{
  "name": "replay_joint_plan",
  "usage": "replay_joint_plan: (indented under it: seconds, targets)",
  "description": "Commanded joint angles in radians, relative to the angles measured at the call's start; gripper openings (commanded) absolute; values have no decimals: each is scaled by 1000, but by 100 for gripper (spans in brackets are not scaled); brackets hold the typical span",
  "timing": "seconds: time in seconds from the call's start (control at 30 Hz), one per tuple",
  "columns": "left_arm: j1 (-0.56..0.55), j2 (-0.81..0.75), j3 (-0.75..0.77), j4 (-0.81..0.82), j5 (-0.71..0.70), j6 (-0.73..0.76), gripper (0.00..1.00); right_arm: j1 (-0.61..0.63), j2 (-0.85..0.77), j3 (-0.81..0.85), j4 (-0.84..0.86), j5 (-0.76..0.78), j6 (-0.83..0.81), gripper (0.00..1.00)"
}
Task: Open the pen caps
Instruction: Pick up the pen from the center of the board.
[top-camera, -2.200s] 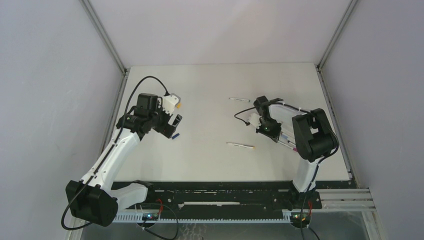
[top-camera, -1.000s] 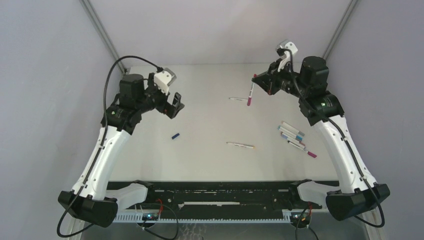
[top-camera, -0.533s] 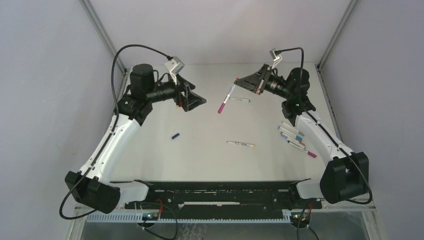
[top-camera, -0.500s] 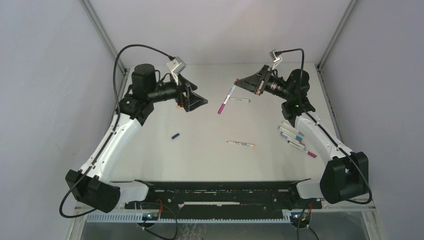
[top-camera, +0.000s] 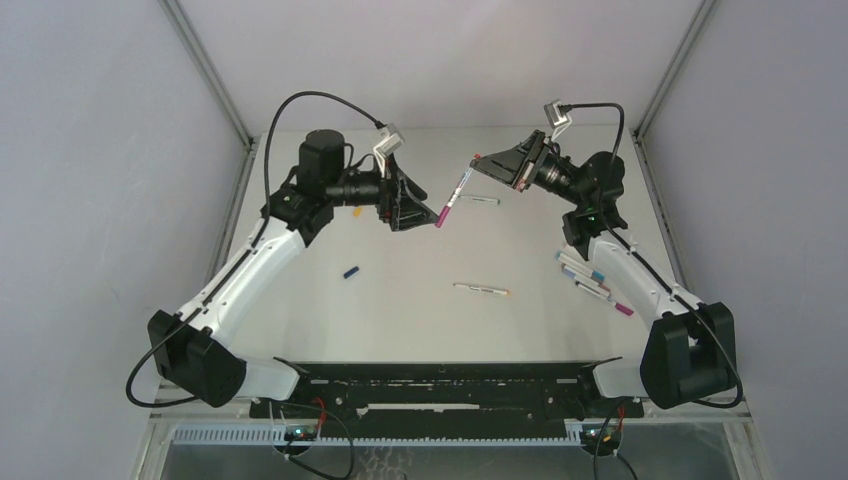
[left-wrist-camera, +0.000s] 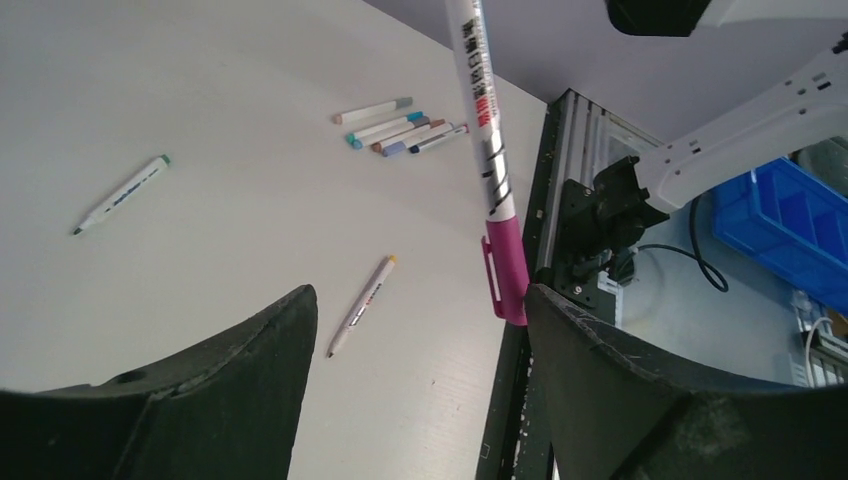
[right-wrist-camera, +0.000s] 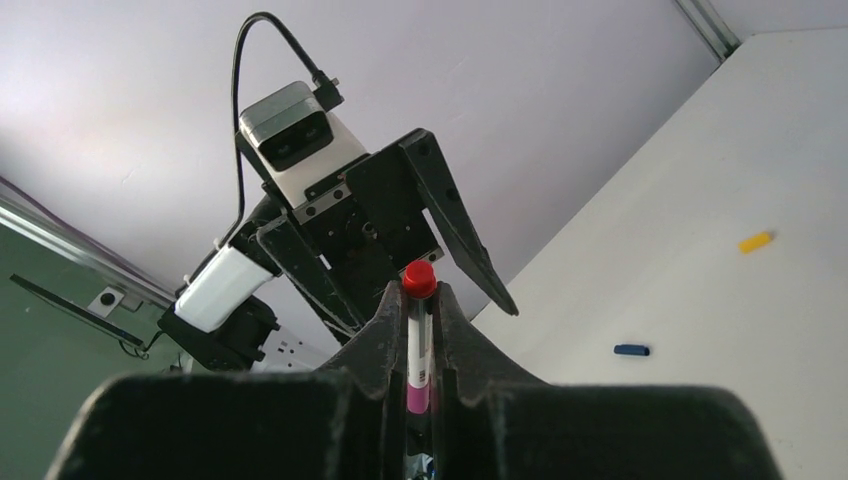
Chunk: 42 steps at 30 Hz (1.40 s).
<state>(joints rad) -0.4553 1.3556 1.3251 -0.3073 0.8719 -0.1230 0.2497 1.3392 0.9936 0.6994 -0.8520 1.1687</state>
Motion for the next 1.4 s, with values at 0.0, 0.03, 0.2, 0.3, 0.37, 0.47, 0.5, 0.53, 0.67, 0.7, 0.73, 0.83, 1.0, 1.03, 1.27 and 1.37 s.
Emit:
replay_joint_plan:
  seconds: [0.0,0.03,0.2,0.3,0.37,0.47,0.5,0.53,0.67,0.7,0.73,0.83,1.0,1.03,1.27,1.37]
  targets:
    - [-22,4,51,39,85,-18,79,0,-24,-1,67,12,18,0]
    - [-22,4,51,39,98,-18,78,-1,-24,-1,57,14,8,0]
    - [-59,3,41,39,131,-12,73,-3,-25,-7,53,24,-5,0]
    - [-67,5,35,39,130,-7,63,-4,-25,-7,56,25,-6,0]
    - [-70,10,38,38,134,-8,56,-4,-25,-8,55,25,-8,0]
    - [-72,21,52,32,139,-7,44,-4,-26,-11,57,24,-8,0]
    - [-72,25,58,28,139,-5,38,-4,-26,-12,57,24,-8,0]
    - [-72,30,63,23,137,-2,33,-4,-26,-12,58,24,-9,0]
    - [-72,40,80,0,107,11,7,-4,-26,-12,53,19,-18,0]
    - [-72,42,83,-11,96,17,2,-5,-27,-12,47,18,-32,0]
    - [-71,43,88,-23,83,27,0,-4,-31,-12,34,18,-49,0]
    - [-72,44,112,-98,35,88,0,-11,-45,-10,-37,0,-148,14]
    - [-61,24,155,-286,-45,247,0,-36,-106,32,-348,-33,-550,66]
    - [-56,24,169,-339,-61,287,0,-40,-123,50,-432,-38,-667,72]
    - [-48,100,288,-769,-177,561,0,37,-243,171,-1018,85,-1606,81]
    - [-48,104,265,-787,-214,567,0,167,-257,172,-1162,264,-1871,81]
